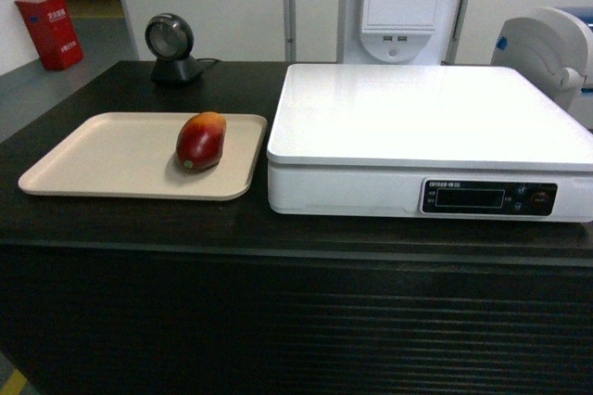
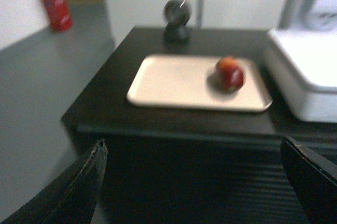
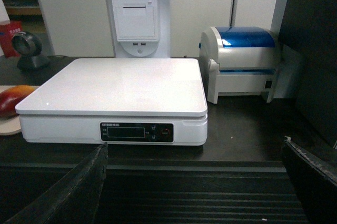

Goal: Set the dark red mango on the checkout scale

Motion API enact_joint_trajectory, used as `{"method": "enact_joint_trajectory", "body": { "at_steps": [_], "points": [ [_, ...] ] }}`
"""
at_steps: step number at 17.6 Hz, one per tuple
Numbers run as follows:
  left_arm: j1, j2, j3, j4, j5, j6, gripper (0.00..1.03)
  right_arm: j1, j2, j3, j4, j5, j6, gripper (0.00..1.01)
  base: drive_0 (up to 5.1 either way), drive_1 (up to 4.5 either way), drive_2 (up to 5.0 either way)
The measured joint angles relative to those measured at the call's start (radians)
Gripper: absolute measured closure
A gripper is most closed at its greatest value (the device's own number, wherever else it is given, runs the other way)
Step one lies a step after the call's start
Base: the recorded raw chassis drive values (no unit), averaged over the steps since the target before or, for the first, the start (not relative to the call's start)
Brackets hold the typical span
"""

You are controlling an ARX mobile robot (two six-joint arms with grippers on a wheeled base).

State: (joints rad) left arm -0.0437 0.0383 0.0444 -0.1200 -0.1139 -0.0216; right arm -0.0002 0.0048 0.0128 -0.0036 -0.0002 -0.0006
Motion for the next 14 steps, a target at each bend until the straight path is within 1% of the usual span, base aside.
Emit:
{"method": "enact_joint_trajectory", "body": {
  "at_steps": [1, 2, 3, 4, 6, 7, 8, 10, 11, 12, 14],
  "points": [
    [-0.138, 0.163, 0.077, -0.095, -0.226, -0.040, 0.05, 0.000, 0.000, 0.000, 0.000, 0.000, 0.000, 0.03, 0.0, 0.00, 0.0],
    [-0.211, 0.275, 0.116, -0.026, -0.354, -0.047, 0.05, 0.000, 0.000, 0.000, 0.001, 0.000, 0.000, 0.03, 0.0, 0.00, 0.0],
    [-0.181, 0.341, 0.134, 0.052, -0.381, -0.046, 0.05, -0.001, 0.000, 0.000, 0.000, 0.001, 0.000, 0.03, 0.0, 0.00, 0.0],
    [-0.127, 0.428, 0.150, 0.166, -0.338, -0.037, 0.05, 0.000, 0.000, 0.000, -0.001, 0.000, 0.000, 0.03, 0.0, 0.00, 0.0],
    [-0.029, 0.686, 0.193, 0.417, -0.167, 0.004, 0.05, 0.000, 0.000, 0.000, 0.000, 0.000, 0.000, 0.03, 0.0, 0.00, 0.0],
    [0.023, 0.874, 0.254, 0.565, -0.061, 0.026, 0.05, 0.000, 0.000, 0.000, 0.000, 0.000, 0.000, 0.03, 0.0, 0.00, 0.0],
    [0.046, 0.989, 0.306, 0.644, -0.003, 0.035, 0.05, 0.000, 0.000, 0.000, 0.000, 0.000, 0.000, 0.03, 0.0, 0.00, 0.0],
    [0.063, 1.159, 0.414, 0.731, 0.092, 0.041, 0.05, 0.000, 0.000, 0.000, 0.000, 0.000, 0.000, 0.03, 0.0, 0.00, 0.0],
    [0.066, 1.242, 0.476, 0.746, 0.129, 0.049, 0.05, 0.000, 0.000, 0.000, 0.000, 0.000, 0.000, 0.03, 0.0, 0.00, 0.0],
    [0.066, 1.344, 0.557, 0.741, 0.175, 0.054, 0.05, 0.000, 0.000, 0.000, 0.000, 0.000, 0.000, 0.03, 0.0, 0.00, 0.0],
    [0.061, 1.551, 0.734, 0.652, 0.256, 0.052, 0.05, 0.000, 0.000, 0.000, 0.000, 0.000, 0.000, 0.03, 0.0, 0.00, 0.0]
  ]
}}
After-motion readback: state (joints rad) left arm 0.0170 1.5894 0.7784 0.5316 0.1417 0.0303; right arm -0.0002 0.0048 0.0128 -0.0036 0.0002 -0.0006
